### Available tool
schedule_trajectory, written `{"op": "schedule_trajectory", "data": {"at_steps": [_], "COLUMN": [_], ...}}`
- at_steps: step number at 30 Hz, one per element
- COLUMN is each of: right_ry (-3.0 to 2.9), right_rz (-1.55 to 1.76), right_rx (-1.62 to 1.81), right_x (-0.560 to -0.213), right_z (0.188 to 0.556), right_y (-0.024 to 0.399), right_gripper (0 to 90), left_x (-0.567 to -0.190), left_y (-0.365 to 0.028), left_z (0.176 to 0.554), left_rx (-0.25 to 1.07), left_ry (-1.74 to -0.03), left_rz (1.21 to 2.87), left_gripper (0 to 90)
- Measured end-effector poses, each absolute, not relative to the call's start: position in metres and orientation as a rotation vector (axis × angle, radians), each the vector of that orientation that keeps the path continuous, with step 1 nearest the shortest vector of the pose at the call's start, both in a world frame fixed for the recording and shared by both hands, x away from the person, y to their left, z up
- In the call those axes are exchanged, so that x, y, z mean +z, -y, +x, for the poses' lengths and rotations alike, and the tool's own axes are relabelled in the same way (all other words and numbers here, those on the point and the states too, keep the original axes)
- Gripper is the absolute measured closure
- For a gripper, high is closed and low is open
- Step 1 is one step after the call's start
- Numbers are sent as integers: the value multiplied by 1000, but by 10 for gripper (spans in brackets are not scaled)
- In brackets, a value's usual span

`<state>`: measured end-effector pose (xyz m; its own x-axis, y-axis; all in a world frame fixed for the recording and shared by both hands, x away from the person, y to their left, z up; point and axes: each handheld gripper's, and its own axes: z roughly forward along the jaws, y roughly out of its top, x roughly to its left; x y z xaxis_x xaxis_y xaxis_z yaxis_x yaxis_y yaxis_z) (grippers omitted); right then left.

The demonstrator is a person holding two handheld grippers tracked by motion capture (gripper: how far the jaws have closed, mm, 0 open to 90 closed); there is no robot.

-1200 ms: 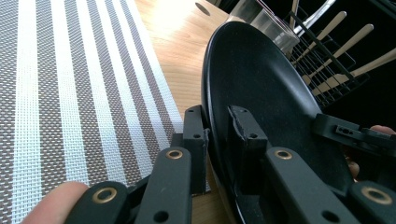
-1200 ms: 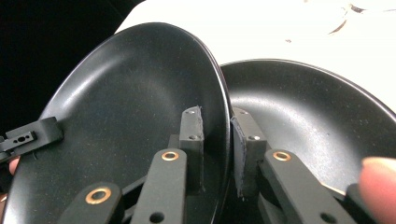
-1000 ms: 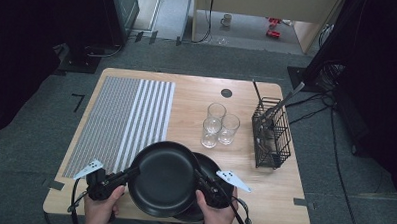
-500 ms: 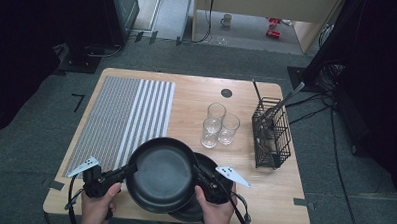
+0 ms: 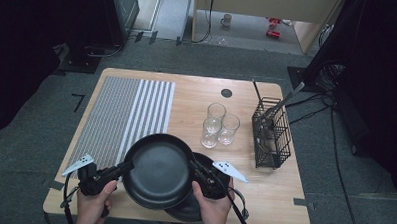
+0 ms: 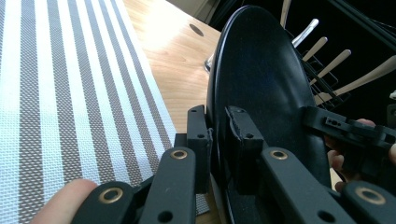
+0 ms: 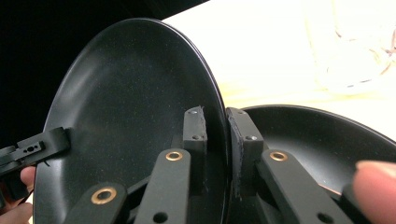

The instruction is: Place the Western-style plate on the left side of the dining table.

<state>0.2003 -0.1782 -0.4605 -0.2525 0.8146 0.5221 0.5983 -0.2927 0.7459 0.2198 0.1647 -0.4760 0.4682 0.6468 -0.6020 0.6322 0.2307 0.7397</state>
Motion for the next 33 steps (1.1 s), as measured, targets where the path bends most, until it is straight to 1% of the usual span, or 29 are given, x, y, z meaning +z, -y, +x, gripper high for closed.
{"op": "schedule_trajectory", "data": {"at_steps": [25,33], "right_ry": [-1802,-1819], "right_rz": [1710,1713], "right_rx": [1581,1595], "right_x": [-442,-440], "right_z": [229,239], "right_y": [148,139], "right_gripper": [794,793], "left_x": [-461,-456], "left_y": [-193,-201], "left_z": [229,232], "left_rx": [93,116], "left_ry": [-1227,-1236], "left_rz": [1426,1431], "left_gripper": [801,798]}}
